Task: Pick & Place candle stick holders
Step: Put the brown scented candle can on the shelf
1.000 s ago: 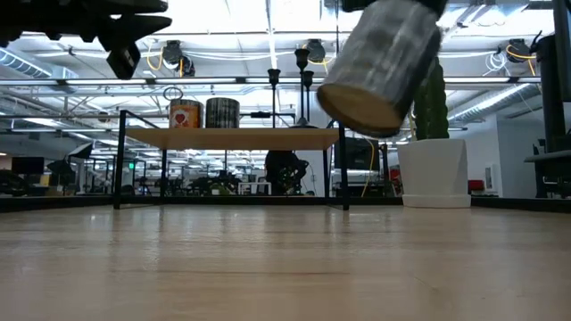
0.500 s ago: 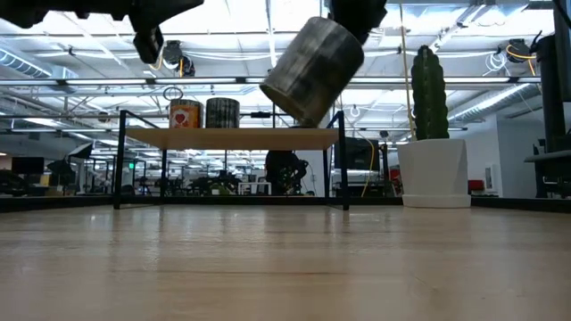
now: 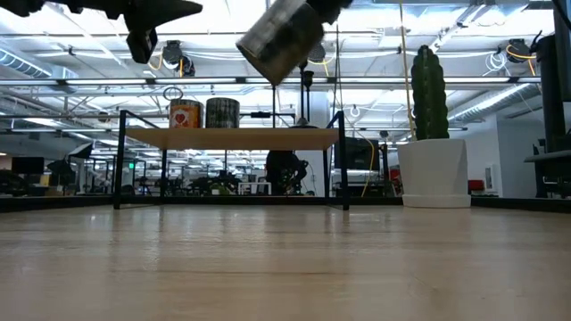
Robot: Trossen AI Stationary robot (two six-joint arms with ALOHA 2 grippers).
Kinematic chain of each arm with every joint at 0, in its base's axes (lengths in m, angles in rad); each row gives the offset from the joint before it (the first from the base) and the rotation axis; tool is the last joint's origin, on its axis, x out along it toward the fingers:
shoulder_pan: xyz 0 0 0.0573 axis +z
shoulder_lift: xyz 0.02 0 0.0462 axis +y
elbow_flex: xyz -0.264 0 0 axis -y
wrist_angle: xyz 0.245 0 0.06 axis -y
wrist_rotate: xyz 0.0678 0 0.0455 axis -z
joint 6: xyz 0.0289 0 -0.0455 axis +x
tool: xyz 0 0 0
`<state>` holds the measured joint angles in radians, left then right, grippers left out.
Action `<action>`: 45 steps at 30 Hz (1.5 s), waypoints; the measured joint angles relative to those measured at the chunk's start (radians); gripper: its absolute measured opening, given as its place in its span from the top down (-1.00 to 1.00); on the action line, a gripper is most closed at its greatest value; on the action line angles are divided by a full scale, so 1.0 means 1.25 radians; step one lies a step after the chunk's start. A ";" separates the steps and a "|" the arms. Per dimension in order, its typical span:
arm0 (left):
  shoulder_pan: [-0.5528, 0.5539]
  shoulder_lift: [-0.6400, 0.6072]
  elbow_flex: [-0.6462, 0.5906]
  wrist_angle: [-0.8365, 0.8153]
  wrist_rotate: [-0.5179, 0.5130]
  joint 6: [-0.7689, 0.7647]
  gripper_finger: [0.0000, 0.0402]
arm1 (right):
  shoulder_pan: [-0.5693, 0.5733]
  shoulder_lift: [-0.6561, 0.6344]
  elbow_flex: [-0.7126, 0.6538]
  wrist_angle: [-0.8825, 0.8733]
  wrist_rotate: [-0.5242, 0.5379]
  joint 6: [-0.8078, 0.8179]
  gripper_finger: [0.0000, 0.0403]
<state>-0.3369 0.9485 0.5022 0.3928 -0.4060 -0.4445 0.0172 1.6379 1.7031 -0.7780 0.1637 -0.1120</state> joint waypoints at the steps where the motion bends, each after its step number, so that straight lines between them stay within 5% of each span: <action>1: -0.004 0.000 0.000 -0.005 -0.010 0.000 0.56 | -0.007 0.000 0.007 0.015 0.000 -0.012 1.00; 13: -0.019 0.000 0.000 -0.014 -0.132 0.047 0.56 | -0.079 0.000 0.032 0.100 -0.006 -0.092 1.00; 27: -0.020 -0.001 0.000 0.086 -0.167 0.145 0.56 | -0.077 0.083 0.031 0.151 -0.035 -0.051 1.00; 38: -0.020 0.052 0.118 -0.231 -0.099 0.147 0.56 | -0.075 0.141 0.031 0.084 -0.112 -0.033 1.00; 45: -0.018 0.109 0.127 -0.297 -0.096 0.169 0.56 | -0.069 0.142 0.031 0.091 -0.137 -0.018 1.00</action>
<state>-0.3590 1.0850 0.6613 0.0213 -0.5265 -0.2332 -0.0693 1.8149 1.7420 -0.6648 -0.0077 -0.1346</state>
